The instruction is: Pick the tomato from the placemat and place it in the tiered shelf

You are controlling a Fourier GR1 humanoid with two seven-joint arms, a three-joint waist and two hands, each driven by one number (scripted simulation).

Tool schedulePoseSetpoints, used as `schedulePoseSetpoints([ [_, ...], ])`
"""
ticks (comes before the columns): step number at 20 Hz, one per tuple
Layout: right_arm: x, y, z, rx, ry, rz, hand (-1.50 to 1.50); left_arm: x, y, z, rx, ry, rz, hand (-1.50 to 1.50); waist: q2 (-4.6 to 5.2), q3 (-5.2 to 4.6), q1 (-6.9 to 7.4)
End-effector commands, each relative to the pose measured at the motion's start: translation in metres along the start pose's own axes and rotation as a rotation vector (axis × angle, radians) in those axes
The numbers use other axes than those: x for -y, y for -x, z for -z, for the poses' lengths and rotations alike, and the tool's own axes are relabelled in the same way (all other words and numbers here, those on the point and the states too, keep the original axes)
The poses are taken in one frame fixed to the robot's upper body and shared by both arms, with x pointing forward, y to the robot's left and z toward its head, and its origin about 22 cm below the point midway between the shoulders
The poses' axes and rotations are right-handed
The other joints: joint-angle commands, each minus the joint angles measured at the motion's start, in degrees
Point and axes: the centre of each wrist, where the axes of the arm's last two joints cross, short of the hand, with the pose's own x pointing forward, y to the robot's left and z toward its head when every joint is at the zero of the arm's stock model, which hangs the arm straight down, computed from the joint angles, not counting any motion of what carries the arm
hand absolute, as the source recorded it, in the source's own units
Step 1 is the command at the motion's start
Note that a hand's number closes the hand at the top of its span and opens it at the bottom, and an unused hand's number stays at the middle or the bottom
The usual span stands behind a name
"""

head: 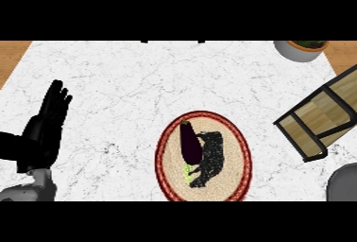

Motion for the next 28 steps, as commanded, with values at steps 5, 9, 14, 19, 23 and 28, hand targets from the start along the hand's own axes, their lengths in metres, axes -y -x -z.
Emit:
schedulePoseSetpoints([
  [5,-0.017,0.018,0.045,-0.023,0.047,0.040,1.50,0.016,-0.026,0.005,0.005,0.002,0.010,0.00,0.07,0.06,0.52],
  [9,-0.049,0.033,0.058,-0.008,0.083,0.070,1.50,-0.005,-0.002,-0.017,0.007,-0.012,0.002,0.00,-0.03,0.03,0.55],
  [14,-0.061,0.041,0.105,0.006,0.102,0.090,1.50,0.006,-0.008,-0.004,0.000,0.029,-0.012,0.00,0.14,0.06,0.98],
  [19,-0.090,0.053,0.126,0.024,0.097,0.089,1.50,0.028,-0.027,0.000,0.010,0.015,-0.013,0.00,0.13,0.08,0.80],
  [23,-0.095,0.043,0.144,-0.031,0.148,0.176,1.50,0.019,0.000,-0.012,0.013,-0.007,0.012,0.00,0.04,0.03,0.75],
  [28,-0.114,0.058,0.148,-0.076,0.028,0.202,-1.50,0.016,-0.012,-0.009,-0.001,0.011,-0.016,0.00,0.01,0.04,0.42],
])
